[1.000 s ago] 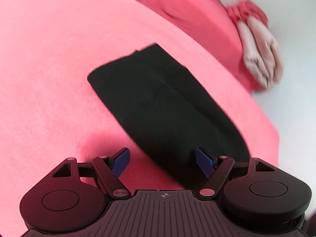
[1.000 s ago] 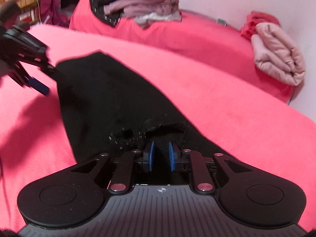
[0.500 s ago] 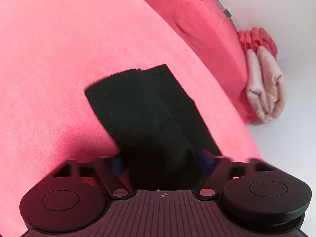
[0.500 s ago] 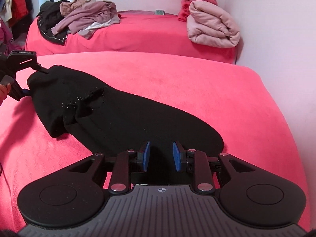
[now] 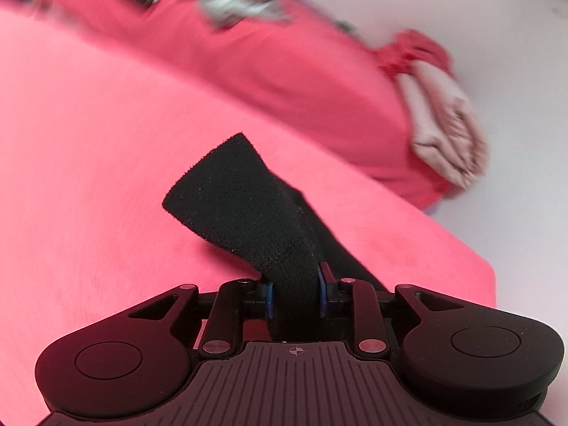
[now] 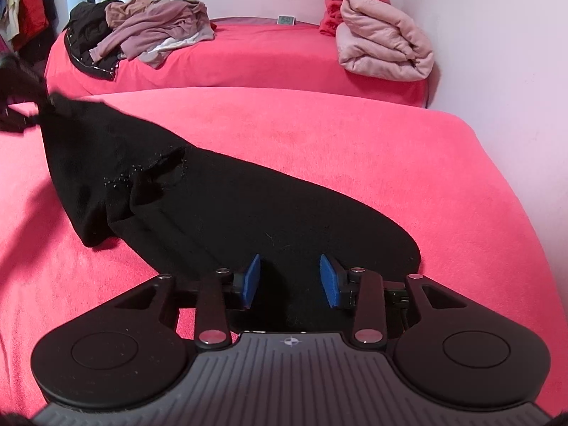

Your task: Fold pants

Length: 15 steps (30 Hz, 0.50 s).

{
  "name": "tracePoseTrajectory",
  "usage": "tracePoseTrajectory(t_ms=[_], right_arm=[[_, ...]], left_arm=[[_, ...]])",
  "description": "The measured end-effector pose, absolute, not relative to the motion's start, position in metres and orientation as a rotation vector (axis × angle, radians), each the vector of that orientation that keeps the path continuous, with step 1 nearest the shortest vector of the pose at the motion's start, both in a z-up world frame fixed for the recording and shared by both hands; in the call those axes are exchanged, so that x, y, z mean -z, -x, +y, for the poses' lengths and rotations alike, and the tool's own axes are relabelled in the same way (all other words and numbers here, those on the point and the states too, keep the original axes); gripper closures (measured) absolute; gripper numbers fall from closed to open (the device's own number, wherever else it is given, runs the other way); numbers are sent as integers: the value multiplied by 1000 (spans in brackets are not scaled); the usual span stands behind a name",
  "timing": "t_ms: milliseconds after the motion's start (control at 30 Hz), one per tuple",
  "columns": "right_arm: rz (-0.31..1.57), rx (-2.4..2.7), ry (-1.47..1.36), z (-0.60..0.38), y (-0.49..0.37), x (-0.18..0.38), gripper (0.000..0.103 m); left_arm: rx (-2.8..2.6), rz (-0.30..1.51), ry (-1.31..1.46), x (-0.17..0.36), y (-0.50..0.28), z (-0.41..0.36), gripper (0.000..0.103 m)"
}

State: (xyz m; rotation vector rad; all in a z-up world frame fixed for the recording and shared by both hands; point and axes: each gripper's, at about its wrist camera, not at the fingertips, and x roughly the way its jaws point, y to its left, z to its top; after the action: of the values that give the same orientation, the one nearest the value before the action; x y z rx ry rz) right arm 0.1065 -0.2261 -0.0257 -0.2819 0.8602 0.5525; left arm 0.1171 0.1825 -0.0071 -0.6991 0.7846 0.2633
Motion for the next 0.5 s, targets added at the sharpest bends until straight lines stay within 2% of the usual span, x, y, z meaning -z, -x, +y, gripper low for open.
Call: tracePoseTrajectory(t_ms=[267, 367, 500], right_arm=[[865, -532, 165, -236, -105, 22, 59], [870, -501, 57, -249, -105, 17, 59], [864, -425, -116, -278, -102, 10, 59]], left_arm=[[-18, 696, 353, -75, -116, 86, 14], [107, 683, 267, -93, -125, 37, 15], [291, 706, 149, -91, -138, -38, 15]])
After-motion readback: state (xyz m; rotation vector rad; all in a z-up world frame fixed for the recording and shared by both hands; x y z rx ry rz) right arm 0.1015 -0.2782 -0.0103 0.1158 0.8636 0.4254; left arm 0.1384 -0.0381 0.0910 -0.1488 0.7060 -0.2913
